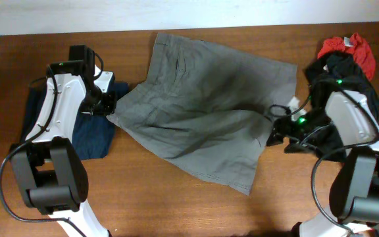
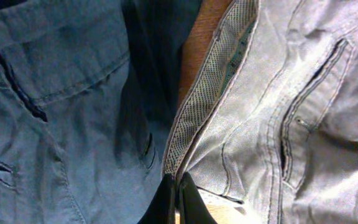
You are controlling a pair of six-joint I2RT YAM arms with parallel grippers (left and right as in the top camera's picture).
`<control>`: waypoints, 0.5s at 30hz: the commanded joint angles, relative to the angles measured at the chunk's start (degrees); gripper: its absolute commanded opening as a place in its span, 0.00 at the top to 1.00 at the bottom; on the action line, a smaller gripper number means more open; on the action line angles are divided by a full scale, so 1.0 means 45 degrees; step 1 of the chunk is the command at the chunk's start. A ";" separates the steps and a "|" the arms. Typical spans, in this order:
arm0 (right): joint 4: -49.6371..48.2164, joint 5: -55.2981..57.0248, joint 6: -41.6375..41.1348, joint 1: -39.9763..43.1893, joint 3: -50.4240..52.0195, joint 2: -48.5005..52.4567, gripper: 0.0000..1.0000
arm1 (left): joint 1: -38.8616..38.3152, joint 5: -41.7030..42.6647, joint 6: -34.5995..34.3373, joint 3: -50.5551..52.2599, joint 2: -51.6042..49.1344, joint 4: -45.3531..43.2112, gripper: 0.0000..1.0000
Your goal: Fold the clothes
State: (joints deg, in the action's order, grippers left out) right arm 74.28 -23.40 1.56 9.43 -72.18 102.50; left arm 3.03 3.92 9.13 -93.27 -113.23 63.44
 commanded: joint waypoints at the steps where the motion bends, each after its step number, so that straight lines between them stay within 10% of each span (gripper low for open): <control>1: -0.0253 -0.0194 0.0272 -0.0437 0.1001 -0.0121 0.35 | 0.0029 0.0277 -0.0107 -0.0695 0.0194 0.0053 1.00; 15: -0.3434 -0.2807 0.0607 -0.2336 0.5144 -0.0777 0.38 | 0.0024 0.0607 -0.0107 -0.1904 0.0194 0.0879 1.00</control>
State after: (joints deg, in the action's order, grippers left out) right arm 59.42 -33.06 3.20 0.95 -50.22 101.60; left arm 3.03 5.69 9.13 -100.79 -113.23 66.87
